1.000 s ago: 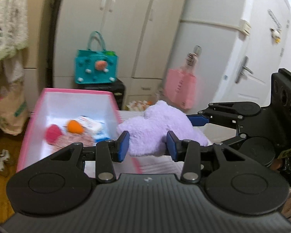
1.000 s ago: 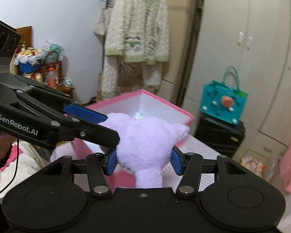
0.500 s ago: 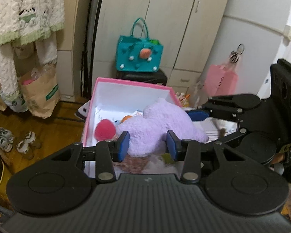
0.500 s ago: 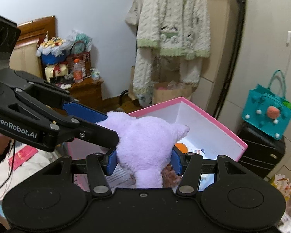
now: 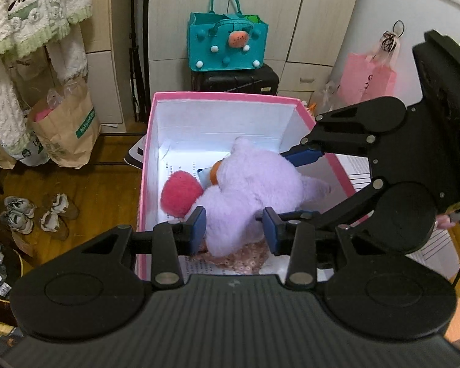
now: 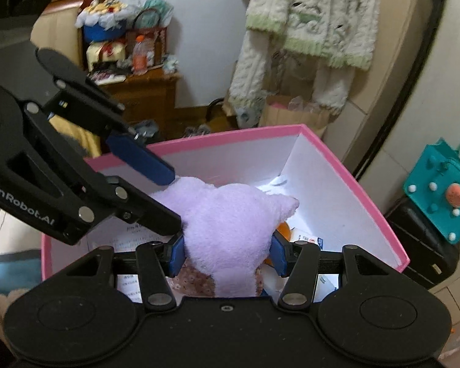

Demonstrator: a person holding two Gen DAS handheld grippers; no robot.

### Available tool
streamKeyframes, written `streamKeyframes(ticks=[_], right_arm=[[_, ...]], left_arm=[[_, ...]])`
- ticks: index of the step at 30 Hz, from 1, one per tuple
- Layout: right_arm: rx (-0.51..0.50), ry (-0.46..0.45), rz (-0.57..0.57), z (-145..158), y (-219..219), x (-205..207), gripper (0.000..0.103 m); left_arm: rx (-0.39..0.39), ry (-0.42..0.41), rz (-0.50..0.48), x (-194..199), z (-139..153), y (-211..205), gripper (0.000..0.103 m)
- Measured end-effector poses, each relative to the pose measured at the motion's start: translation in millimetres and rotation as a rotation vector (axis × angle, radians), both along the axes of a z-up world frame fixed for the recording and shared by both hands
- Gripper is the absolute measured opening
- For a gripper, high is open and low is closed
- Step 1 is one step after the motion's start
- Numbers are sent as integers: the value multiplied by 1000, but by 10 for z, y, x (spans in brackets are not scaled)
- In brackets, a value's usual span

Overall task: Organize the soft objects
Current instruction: 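Lower the lilac plush into the box, open both grippers and withdraw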

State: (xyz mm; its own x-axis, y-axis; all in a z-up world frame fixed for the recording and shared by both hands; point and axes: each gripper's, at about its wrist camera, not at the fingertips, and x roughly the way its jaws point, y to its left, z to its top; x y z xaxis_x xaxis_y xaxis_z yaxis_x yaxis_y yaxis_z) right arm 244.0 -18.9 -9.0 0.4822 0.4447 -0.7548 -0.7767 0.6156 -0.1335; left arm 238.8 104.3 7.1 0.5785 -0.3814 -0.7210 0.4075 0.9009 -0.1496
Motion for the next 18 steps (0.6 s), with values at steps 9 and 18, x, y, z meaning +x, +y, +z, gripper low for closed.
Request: streamKeyframes(ticks=[9, 18], right_arm=[[-137, 48, 156, -185, 272, 132, 61], [-91, 35, 95, -40, 48, 25, 72]], left_arm=[[-24, 22, 42, 61, -110, 42, 38], [-46, -8, 75, -44, -66, 163, 46]])
